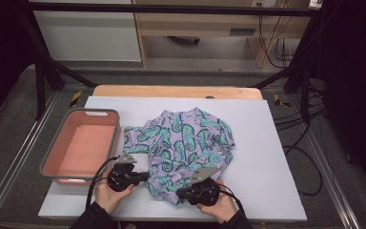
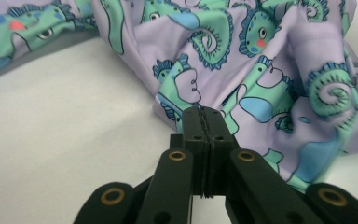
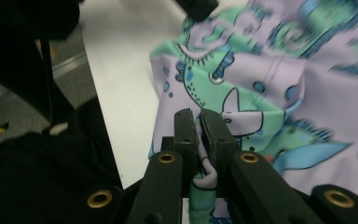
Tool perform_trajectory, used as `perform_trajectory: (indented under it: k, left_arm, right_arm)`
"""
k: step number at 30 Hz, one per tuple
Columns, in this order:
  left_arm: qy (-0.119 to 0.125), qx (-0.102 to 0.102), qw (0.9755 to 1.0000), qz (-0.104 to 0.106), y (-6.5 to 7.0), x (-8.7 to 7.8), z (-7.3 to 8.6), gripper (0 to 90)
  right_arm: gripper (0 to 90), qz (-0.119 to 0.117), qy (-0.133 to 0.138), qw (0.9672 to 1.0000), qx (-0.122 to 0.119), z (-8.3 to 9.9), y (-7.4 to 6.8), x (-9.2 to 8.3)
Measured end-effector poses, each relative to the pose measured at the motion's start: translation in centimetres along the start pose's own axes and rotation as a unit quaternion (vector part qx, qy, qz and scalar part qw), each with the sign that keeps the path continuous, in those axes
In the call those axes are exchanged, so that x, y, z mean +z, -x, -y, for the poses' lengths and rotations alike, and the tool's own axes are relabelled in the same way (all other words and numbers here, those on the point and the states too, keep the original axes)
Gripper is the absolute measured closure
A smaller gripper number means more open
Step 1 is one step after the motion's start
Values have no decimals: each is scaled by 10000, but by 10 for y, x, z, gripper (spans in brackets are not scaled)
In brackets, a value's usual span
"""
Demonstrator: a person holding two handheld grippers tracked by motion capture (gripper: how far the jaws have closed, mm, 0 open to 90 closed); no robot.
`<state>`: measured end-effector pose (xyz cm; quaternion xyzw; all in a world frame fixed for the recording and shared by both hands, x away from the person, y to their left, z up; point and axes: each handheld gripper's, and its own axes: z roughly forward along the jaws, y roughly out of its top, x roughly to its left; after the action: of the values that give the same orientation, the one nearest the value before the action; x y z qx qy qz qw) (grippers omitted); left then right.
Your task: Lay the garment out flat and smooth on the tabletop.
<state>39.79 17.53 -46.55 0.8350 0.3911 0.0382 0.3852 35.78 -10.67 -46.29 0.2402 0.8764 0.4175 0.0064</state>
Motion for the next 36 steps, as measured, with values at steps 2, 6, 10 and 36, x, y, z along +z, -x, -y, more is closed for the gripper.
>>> perform_trajectory:
  k: [2, 6, 10, 36]
  left_arm:
    - [48, 26, 10000, 11, 1, 1, 0, 888]
    - [110, 65, 9999, 49, 3, 6, 3, 880]
    - [96, 129, 9999, 60, 6, 10, 4, 878]
    - [148, 222, 9996, -8, 3, 12, 5, 887]
  right_arm:
    - [783, 80, 54, 9999, 97, 2, 2, -2]
    - [601, 697, 642, 9954, 170, -2, 19, -34]
    - [469, 1780, 768, 9802, 397, -3, 52, -61]
    - [355, 2315, 531, 9658, 1039, 26, 95, -57]
